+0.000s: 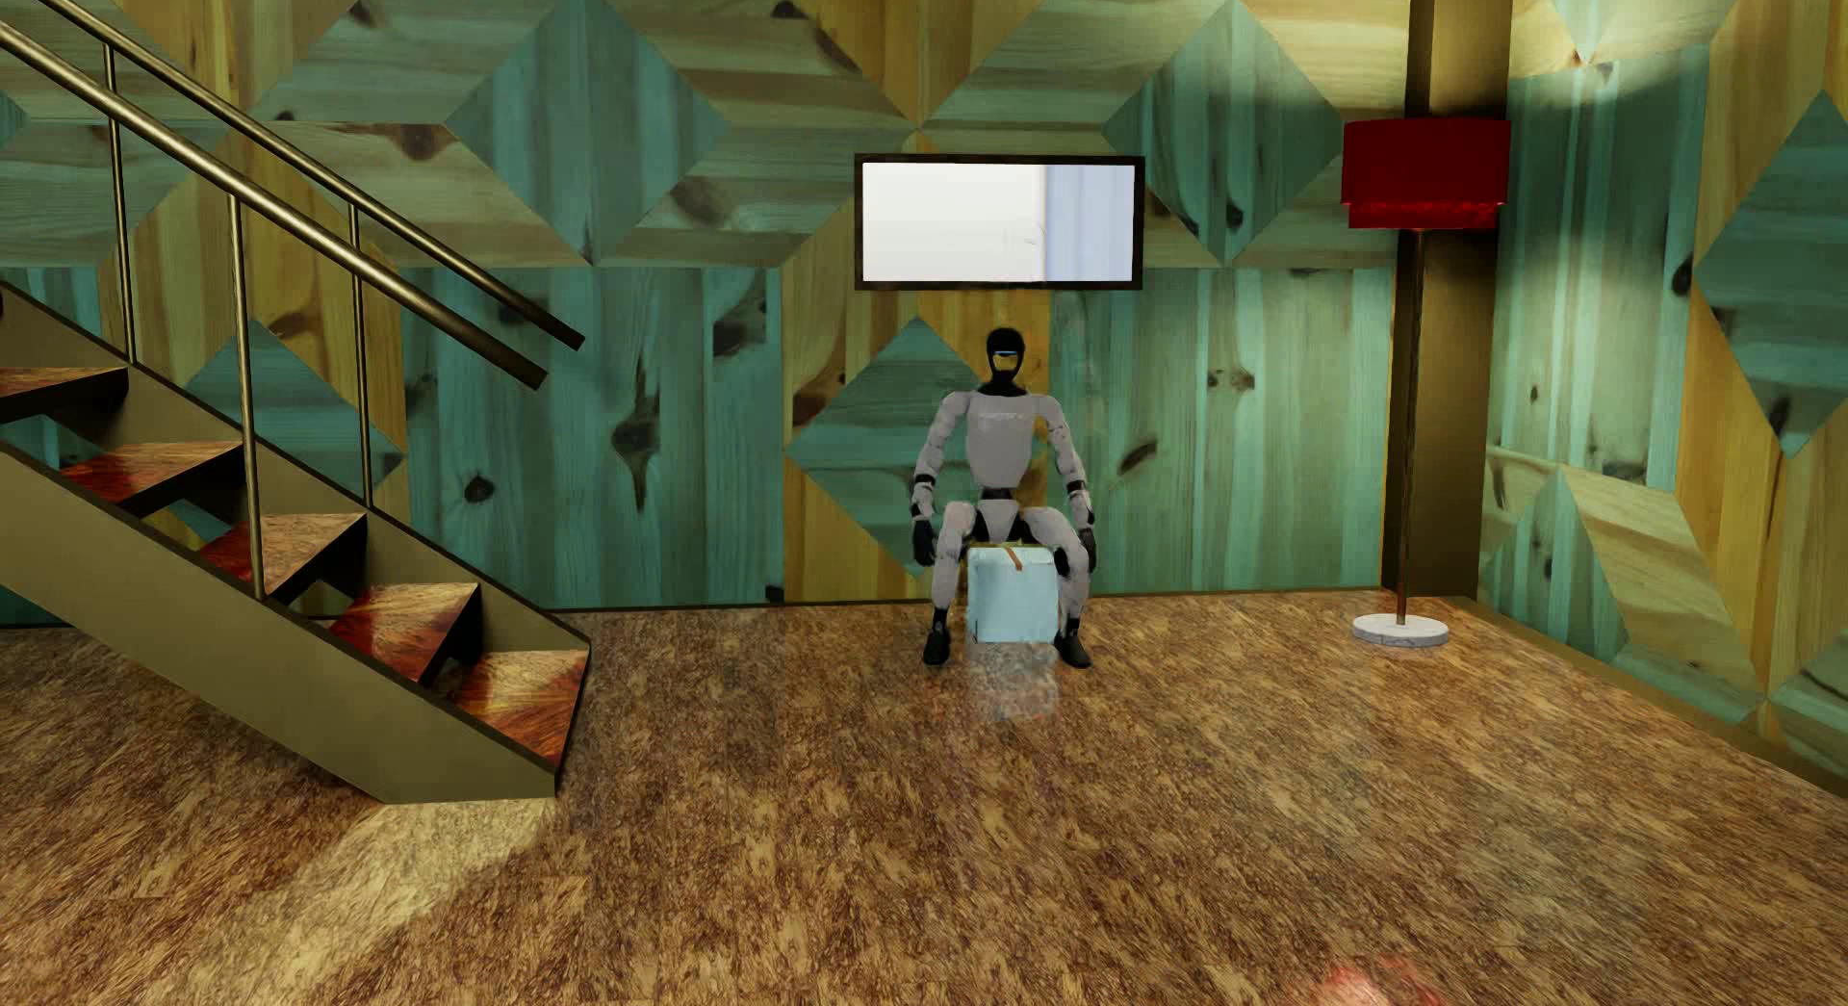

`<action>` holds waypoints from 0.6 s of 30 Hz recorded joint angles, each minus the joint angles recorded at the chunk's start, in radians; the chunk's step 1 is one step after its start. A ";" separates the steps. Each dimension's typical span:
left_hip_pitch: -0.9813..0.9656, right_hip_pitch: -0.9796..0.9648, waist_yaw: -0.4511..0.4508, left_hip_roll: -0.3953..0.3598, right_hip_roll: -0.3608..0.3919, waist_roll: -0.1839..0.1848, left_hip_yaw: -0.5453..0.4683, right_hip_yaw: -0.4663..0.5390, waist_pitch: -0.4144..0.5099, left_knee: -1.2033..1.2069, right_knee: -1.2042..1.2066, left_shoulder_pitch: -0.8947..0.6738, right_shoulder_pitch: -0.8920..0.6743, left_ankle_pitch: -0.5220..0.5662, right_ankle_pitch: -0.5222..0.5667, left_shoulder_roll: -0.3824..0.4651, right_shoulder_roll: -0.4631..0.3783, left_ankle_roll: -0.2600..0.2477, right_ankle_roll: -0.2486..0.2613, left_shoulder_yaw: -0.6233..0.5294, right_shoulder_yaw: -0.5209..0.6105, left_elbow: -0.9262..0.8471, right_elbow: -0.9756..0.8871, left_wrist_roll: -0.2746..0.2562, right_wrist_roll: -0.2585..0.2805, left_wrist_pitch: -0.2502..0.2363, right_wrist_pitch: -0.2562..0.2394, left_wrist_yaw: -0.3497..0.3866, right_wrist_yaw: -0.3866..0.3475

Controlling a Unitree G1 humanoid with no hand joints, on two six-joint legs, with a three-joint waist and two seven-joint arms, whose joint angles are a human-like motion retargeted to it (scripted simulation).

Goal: Stand up from the light cyan box

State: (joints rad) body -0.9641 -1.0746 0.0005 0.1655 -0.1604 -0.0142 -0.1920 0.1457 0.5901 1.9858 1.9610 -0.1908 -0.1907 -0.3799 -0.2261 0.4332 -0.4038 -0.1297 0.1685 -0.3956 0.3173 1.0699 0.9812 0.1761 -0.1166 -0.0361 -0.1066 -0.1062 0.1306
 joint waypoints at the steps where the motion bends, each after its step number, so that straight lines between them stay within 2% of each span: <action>1: 0.004 -0.001 -0.001 -0.003 0.004 0.001 0.001 0.000 -0.006 -0.001 0.000 0.040 0.018 0.001 0.003 -0.006 0.006 0.004 -0.002 0.020 0.010 0.024 0.046 0.044 -0.058 -0.010 -0.017 -0.024 0.040; 2: 0.006 0.002 -0.001 -0.009 0.003 0.004 0.001 0.000 -0.009 -0.003 -0.002 0.077 0.043 0.004 0.004 -0.016 0.016 0.007 -0.004 0.036 0.013 0.041 0.075 0.063 -0.107 -0.019 -0.033 -0.034 0.061; 3: 0.009 0.006 -0.001 -0.012 0.003 0.004 0.001 0.000 -0.009 -0.004 -0.004 0.112 0.075 0.007 0.006 -0.025 0.029 0.009 -0.003 0.054 0.004 0.049 0.091 0.060 -0.123 -0.011 -0.030 -0.043 0.077; 7: 0.023 0.024 -0.002 -0.007 0.004 0.001 0.002 -0.003 -0.009 -0.010 -0.012 0.208 0.162 0.014 0.015 -0.060 0.071 0.010 -0.002 0.104 -0.038 0.034 0.105 0.007 -0.093 0.011 -0.004 -0.037 0.077; 11: 0.040 0.043 -0.002 -0.008 0.002 0.000 0.003 -0.003 -0.015 -0.010 -0.014 0.232 0.193 0.013 0.016 -0.086 0.089 0.012 -0.001 0.076 -0.036 -0.042 0.042 0.038 -0.084 -0.011 -0.015 -0.059 0.082; 14: 0.044 0.052 -0.001 -0.010 0.007 -0.003 0.002 -0.004 -0.021 -0.008 -0.015 0.215 0.185 0.013 0.015 -0.088 0.096 0.018 -0.001 0.060 -0.029 -0.084 0.031 0.027 -0.071 -0.023 -0.015 -0.066 0.068; 15: 0.046 0.054 -0.001 -0.011 0.007 -0.003 0.002 -0.004 -0.022 -0.007 -0.015 0.207 0.178 0.013 0.015 -0.086 0.093 0.019 -0.002 0.055 -0.029 -0.089 0.034 0.034 -0.069 -0.028 -0.019 -0.045 0.066; 16: 0.047 0.056 0.000 -0.011 0.010 -0.004 0.002 -0.004 -0.021 -0.006 -0.015 0.199 0.174 0.012 0.014 -0.081 0.089 0.019 -0.003 0.056 -0.027 -0.092 0.031 0.012 -0.065 -0.021 -0.017 -0.048 0.062; 18: 0.047 0.058 0.000 -0.013 0.009 -0.006 0.001 -0.004 -0.023 -0.004 -0.015 0.190 0.182 0.012 0.015 -0.062 0.067 0.019 -0.004 0.071 -0.048 -0.113 -0.012 -0.057 -0.015 -0.001 -0.009 -0.003 0.024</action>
State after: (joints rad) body -0.9176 -1.0170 0.0010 0.1528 -0.1511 -0.0199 -0.1912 0.1420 0.5675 1.9815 1.9463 -0.0003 -0.0083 -0.3681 -0.2116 0.3711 -0.3367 -0.1108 0.1649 -0.3248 0.2689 0.9570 0.9696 0.1196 -0.1321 -0.0369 -0.1156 -0.1096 0.1547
